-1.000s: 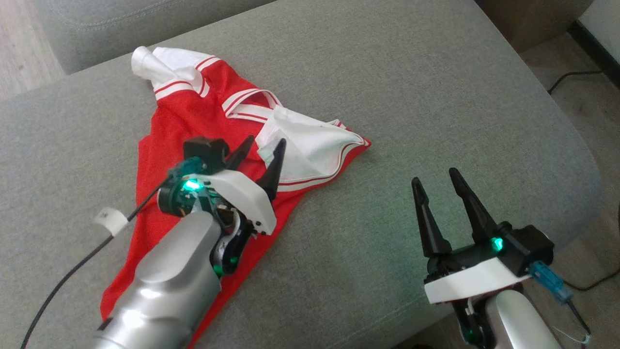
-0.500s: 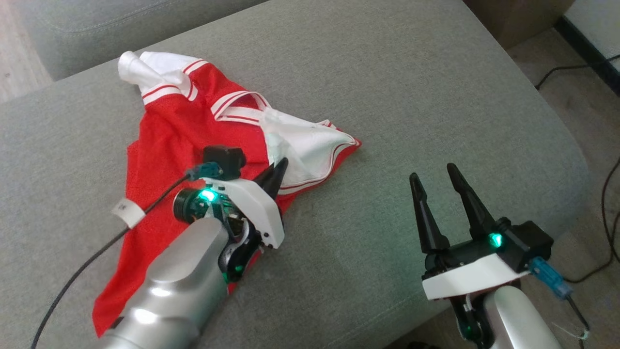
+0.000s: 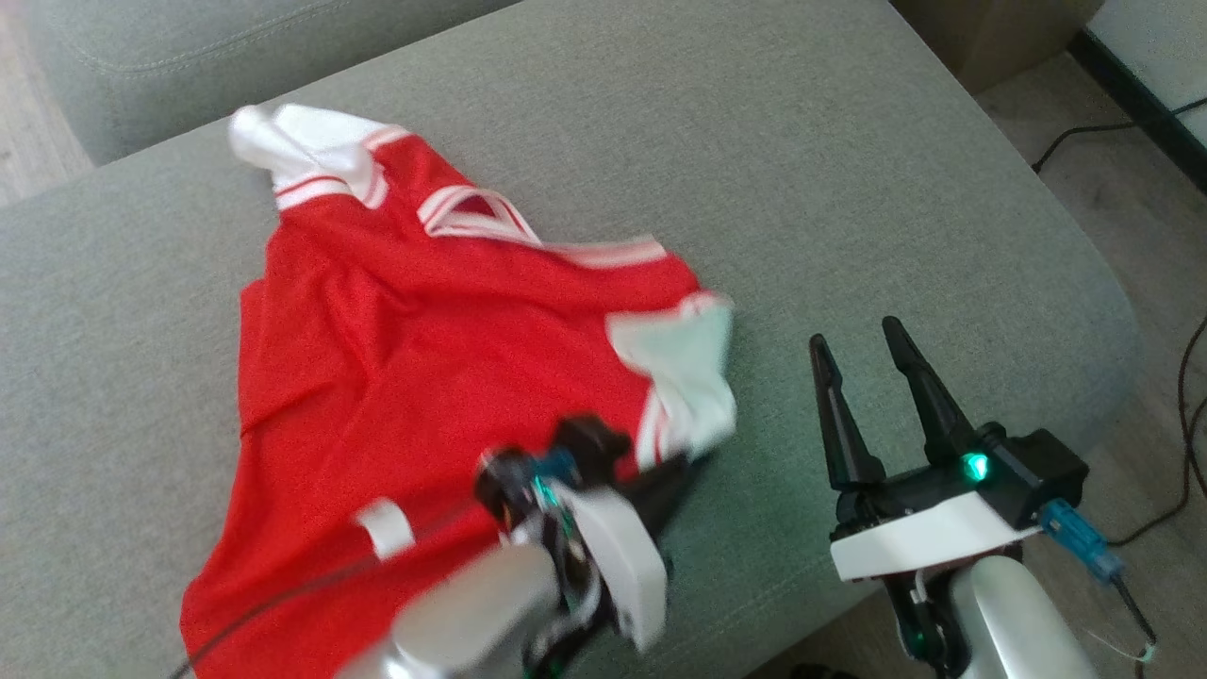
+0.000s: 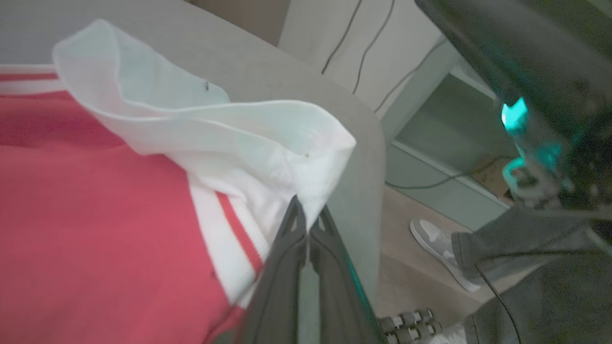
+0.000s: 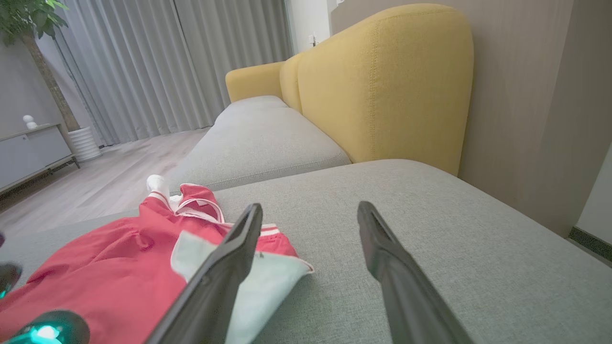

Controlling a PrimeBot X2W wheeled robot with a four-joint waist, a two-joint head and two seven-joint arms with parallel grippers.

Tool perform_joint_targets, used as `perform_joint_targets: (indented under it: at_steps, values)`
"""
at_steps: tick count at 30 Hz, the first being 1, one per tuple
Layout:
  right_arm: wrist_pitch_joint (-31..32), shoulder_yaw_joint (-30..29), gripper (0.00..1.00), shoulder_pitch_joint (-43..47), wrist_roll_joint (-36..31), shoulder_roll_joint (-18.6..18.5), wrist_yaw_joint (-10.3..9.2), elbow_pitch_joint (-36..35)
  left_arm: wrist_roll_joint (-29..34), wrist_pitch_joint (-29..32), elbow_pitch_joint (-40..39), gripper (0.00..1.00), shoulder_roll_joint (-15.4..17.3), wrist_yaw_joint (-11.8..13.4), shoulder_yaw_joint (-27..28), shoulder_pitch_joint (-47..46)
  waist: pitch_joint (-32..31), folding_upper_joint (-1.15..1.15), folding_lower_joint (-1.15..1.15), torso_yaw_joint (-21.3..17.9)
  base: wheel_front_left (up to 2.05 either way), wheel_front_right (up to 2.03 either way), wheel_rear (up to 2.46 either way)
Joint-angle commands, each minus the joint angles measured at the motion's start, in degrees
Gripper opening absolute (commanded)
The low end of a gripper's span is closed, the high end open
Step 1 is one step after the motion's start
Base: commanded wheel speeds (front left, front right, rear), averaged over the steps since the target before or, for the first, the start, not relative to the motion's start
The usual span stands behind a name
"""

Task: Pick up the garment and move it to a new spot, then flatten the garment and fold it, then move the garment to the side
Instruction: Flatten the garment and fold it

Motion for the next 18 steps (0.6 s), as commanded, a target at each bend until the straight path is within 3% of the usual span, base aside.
perform_joint_targets:
  at_steps: [1, 2, 3, 4, 5, 6, 13, 16, 18]
  values:
    - [-0.5, 1.1, 1.0, -0.9, 0.4, -0.1, 0.44, -2.0, 1.0, -0.9, -1.8, 0.0, -0.4, -0.3, -0.8, -0.9, 0.1, 0.0, 0.0, -0.1, 0.0, 0.0, 0.0]
    - [-0.5, 1.3, 1.0, -1.0, 0.4, -0.1, 0.44, -2.0, 1.4, -1.3, -1.8, 0.04, -0.5, -0.3, -2.3, -0.6, 0.2, 0.0, 0.0, -0.2, 0.0, 0.0, 0.0]
    - [-0.5, 1.4, 1.0, -1.0, 0.5, -0.1, 0.44, -2.0, 1.7, -1.8, -1.6, 0.14, -0.7, -0.3, -3.7, -0.3, 0.2, 0.0, 0.0, -0.3, 0.0, 0.0, 0.0]
    - [-0.5, 1.5, 1.0, -1.1, 0.5, -0.1, 0.44, -1.9, 2.0, -2.5, -1.2, 0.33, -0.9, -0.3, -5.0, 0.0, 0.1, 0.0, 0.0, -0.4, 0.0, 0.0, 0.0]
    - [-0.5, 1.5, 1.0, -1.1, 0.5, -0.1, 0.44, -1.9, 2.2, -3.2, -0.8, 0.59, -1.0, -0.3, -6.4, 0.2, 0.1, 0.0, 0.0, -0.5, 0.0, 0.0, 0.0]
    - [-0.5, 1.6, 1.0, -1.2, 0.5, -0.1, 0.44, -1.8, 2.4, -4.0, -0.5, 1.0, -1.2, -0.3, -7.7, 0.4, 0.1, 0.0, 0.0, -0.6, 0.0, 0.0, 0.0]
    - [-0.5, 1.6, 1.0, -0.9, 0.6, -0.1, 0.44, -1.4, 0.5, -8.3, 0.9, 1.0, -2.3, -0.3, -11.7, 1.3, -0.6, 0.0, 0.0, -1.2, 0.0, 0.0, 0.0]
    - [-0.5, 1.3, 1.0, -0.5, 0.4, -0.1, 0.44, -1.4, -1.1, -10.1, 0.6, 1.0, -1.7, 0.2, -9.2, 0.7, -1.3, 0.0, 0.0, -0.9, 0.0, 0.0, 0.0]
    - [-0.5, 1.1, 1.0, -0.2, 0.3, -0.1, 0.44, -1.5, -2.2, -11.0, 0.0, 1.0, 0.0, 2.4, -6.3, 0.0, -1.7, 0.0, 0.0, -0.7, 0.0, 0.0, 0.0]
